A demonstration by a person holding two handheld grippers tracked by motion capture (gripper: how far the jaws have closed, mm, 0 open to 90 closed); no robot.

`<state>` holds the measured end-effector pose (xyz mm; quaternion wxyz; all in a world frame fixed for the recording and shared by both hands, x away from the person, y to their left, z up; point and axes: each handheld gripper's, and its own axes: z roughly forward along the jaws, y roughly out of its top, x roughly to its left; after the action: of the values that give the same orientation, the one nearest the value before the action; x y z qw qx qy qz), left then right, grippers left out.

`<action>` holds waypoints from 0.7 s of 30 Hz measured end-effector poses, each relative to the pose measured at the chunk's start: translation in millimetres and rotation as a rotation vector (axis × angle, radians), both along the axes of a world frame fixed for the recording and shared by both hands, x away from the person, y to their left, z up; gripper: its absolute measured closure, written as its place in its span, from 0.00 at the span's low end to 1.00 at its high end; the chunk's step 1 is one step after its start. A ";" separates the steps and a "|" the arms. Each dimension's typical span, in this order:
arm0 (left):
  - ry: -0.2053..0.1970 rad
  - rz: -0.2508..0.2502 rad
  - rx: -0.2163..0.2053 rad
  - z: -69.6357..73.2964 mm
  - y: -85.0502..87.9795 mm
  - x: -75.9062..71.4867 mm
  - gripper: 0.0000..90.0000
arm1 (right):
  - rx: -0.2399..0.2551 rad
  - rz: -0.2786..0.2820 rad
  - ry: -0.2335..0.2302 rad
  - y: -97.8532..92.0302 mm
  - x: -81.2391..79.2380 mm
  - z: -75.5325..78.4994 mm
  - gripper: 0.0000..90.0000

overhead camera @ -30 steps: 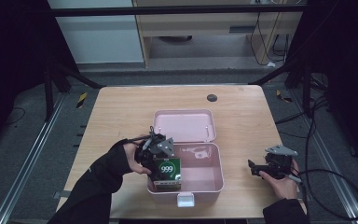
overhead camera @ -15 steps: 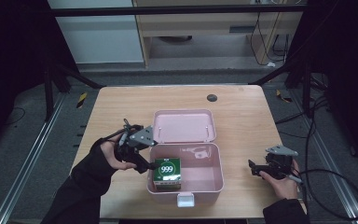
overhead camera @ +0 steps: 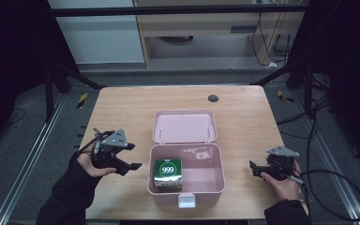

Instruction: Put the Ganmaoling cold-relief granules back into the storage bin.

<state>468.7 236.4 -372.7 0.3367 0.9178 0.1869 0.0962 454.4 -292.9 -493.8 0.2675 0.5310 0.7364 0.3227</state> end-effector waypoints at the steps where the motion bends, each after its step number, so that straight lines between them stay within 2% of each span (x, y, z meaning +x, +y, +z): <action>1: 0.003 0.022 -0.003 -4.3 3.9 0.0 0.28 | -0.001 0.000 0.002 0.0 0.0 0.1 0.01; 8: 0.035 0.157 -0.037 -31.8 26.8 2.1 0.26 | 0.001 0.000 0.002 0.7 -0.3 -0.3 0.01; 11: 0.044 0.219 -0.025 -43.0 34.9 3.3 0.25 | 0.000 0.000 0.002 0.7 -0.4 -0.2 0.01; 18: 0.060 0.298 0.012 -65.1 46.4 6.8 0.22 | -0.002 -0.001 0.001 0.8 -0.4 -0.4 0.01; 21: 0.061 0.362 0.009 -71.9 52.2 8.3 0.22 | -0.002 -0.003 -0.005 0.6 -1.2 0.2 0.01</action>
<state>477.1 288.5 -444.6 0.3041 0.8731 0.3590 0.1280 453.2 -292.3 -493.6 0.2704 0.5310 0.7352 0.3231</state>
